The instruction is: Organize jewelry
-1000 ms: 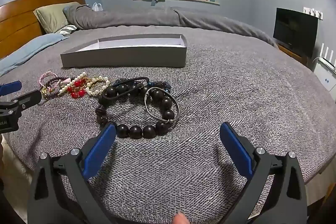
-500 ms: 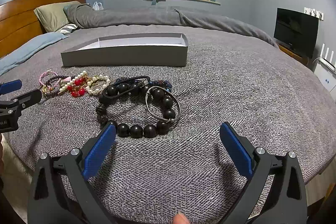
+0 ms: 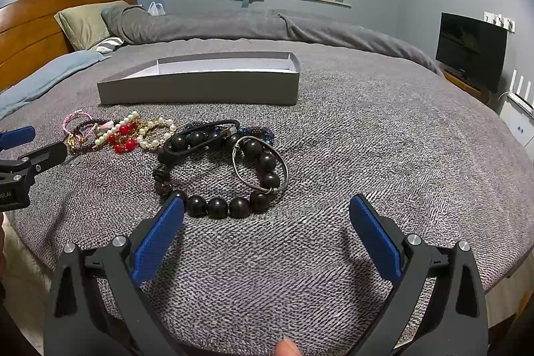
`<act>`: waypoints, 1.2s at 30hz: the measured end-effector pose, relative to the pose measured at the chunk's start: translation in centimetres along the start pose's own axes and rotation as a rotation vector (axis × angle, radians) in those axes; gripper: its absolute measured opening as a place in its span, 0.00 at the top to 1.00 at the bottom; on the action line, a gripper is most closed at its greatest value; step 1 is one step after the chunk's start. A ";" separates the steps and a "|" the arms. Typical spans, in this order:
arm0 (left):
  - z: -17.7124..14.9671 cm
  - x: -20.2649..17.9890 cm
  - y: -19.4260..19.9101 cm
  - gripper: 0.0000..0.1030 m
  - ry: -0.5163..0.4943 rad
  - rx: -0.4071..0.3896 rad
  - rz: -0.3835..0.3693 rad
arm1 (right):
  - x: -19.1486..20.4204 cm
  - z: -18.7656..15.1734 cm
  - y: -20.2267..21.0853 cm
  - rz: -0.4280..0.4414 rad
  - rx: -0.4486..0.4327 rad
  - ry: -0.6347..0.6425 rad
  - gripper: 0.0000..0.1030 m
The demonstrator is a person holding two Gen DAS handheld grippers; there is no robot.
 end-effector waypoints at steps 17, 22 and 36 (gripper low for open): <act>-0.1 -0.1 -0.1 0.04 -0.004 0.004 0.001 | 0.1 -0.1 -0.2 0.001 0.004 0.001 0.05; -0.2 -0.1 -0.2 0.04 -0.003 0.004 0.001 | 0.1 -0.1 -0.2 0.001 0.004 0.001 0.05; -0.4 -0.2 -0.4 0.04 -0.007 0.008 0.000 | 0.1 -0.2 -0.4 0.001 0.006 0.001 0.05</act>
Point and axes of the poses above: each gripper's, at about its wrist camera, not at the fingertips, and y roughly against the way its jaws point, x to its left, z to its top, the point moved 1 cm from there along -y, roughly the way its jaws point, and after that the axes turned 3 degrees about -x, right-handed, at the moved point
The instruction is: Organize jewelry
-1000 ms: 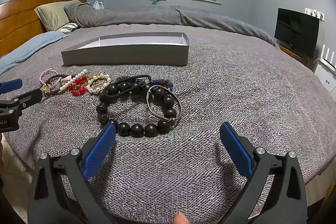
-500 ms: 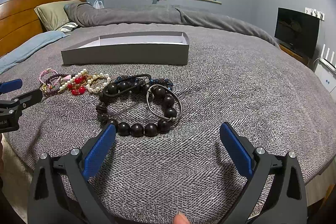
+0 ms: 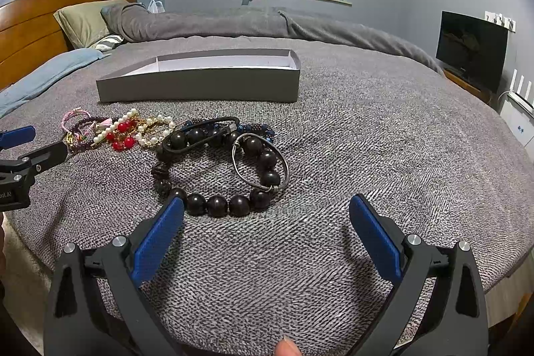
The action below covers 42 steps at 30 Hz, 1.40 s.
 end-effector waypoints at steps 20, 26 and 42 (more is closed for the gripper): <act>0.2 0.6 0.4 0.04 0.037 -0.026 0.004 | -0.6 0.2 0.5 0.026 -0.032 -0.018 0.05; 0.1 1.9 -0.5 0.04 0.075 -0.021 0.000 | -1.2 0.3 0.1 0.034 -0.005 -0.022 0.05; 0.4 1.5 -0.6 0.04 0.023 -0.022 -0.107 | -1.2 2.3 -1.6 0.077 0.049 0.007 0.52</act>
Point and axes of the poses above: each gripper's, at about its wrist camera, not at the fingertips, and y roughly against the way its jaws point, x to its left, z to its top, the point moved 1 cm from there along -y, roughly the way its jaws point, and after that the axes turned 3 degrees about -x, right-handed, at the moved point
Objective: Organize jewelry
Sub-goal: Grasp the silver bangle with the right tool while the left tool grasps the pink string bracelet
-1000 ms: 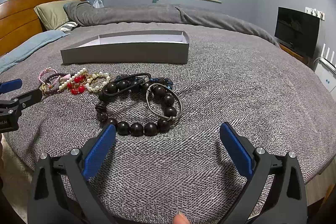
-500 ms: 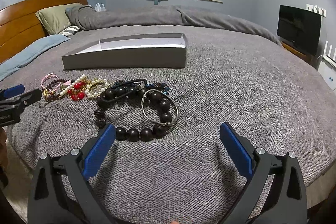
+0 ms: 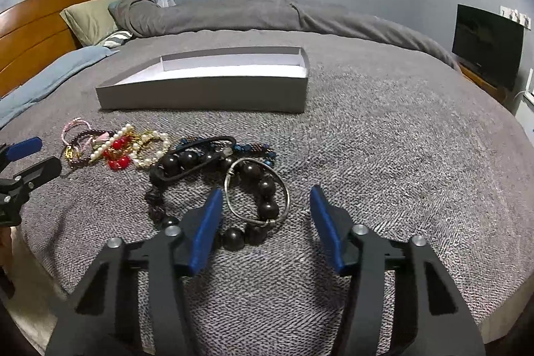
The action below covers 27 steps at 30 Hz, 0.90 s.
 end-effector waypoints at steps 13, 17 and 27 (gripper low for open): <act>0.0 0.3 -0.2 0.04 0.004 0.013 -0.010 | 1.2 0.0 0.2 0.017 -0.009 0.066 0.92; 0.6 1.5 0.1 0.04 0.021 0.000 0.009 | 0.9 0.3 0.6 0.022 -0.027 0.058 0.95; 2.7 4.4 -0.7 0.36 0.054 -0.003 0.064 | -0.9 1.3 1.6 0.026 -0.059 0.002 0.96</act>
Point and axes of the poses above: each gripper's, at about its wrist camera, not at the fingertips, and y roughly against the way its jaws point, x to its left, z to its top, the point moved 1 cm from there along -y, roughly the way its jaws point, and after that the axes turned 3 degrees about -x, right-handed, at the moved point
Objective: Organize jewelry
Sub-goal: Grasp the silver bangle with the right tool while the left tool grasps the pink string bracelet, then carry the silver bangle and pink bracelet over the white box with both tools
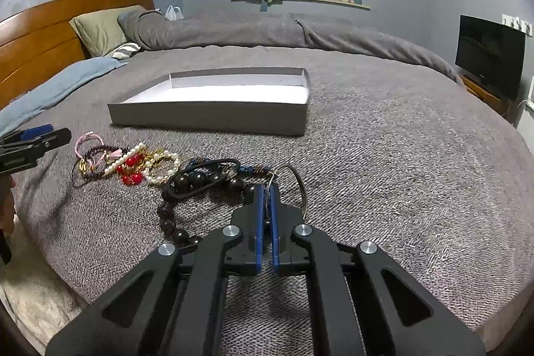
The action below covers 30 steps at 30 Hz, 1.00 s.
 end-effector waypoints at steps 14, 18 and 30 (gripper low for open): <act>-0.3 0.8 -4.3 0.90 0.004 0.136 -0.067 | -1.1 0.0 0.0 0.012 0.007 -0.043 0.96; 0.3 0.5 -3.1 0.95 0.003 0.086 -0.092 | -1.2 0.2 0.2 0.011 0.002 -0.055 0.96; 5.7 0.4 0.1 0.96 -0.049 -0.090 -0.071 | -1.6 3.5 0.3 0.028 -0.032 -0.053 0.96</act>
Point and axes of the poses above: each gripper's, at about its wrist camera, not at the fingertips, and y roughly against the way its jaws point, x to its left, z to its top, the point moved 1 cm from there along -y, roughly the way its jaws point, and after that the axes turned 3 degrees about -x, right-handed, at the moved point
